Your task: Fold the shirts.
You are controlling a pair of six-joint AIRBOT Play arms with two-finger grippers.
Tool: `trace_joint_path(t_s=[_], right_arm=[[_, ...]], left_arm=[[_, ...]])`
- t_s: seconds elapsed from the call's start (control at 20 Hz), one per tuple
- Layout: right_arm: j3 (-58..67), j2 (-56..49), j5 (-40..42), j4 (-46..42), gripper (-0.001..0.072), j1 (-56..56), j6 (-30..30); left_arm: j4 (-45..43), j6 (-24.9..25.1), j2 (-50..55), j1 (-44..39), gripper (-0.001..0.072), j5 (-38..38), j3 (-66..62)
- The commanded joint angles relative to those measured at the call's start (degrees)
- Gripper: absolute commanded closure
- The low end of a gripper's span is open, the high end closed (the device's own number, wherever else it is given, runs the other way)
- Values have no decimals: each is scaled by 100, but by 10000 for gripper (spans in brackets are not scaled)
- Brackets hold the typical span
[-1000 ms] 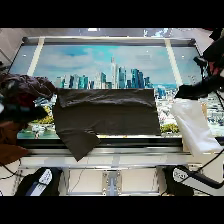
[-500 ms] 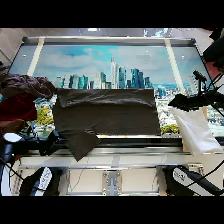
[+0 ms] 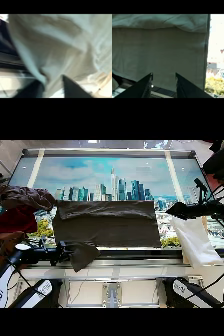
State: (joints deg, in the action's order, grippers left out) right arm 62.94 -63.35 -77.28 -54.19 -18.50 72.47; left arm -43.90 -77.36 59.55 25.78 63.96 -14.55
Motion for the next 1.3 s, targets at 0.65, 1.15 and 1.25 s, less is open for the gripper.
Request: trace_joint_path(t_s=[0.65,1.15,1.25], right_arm=[[-5307,699,1425,1980,261,-1272,-258],[-5316,603,2999,2702,333,-780,358],[-5316,507,3034,2723,469,-610,363]], left_arm=[[457,437,133,-105,692,249,-9],[459,437,133,-105,692,249,-9],[459,435,133,-105,692,254,-9]])
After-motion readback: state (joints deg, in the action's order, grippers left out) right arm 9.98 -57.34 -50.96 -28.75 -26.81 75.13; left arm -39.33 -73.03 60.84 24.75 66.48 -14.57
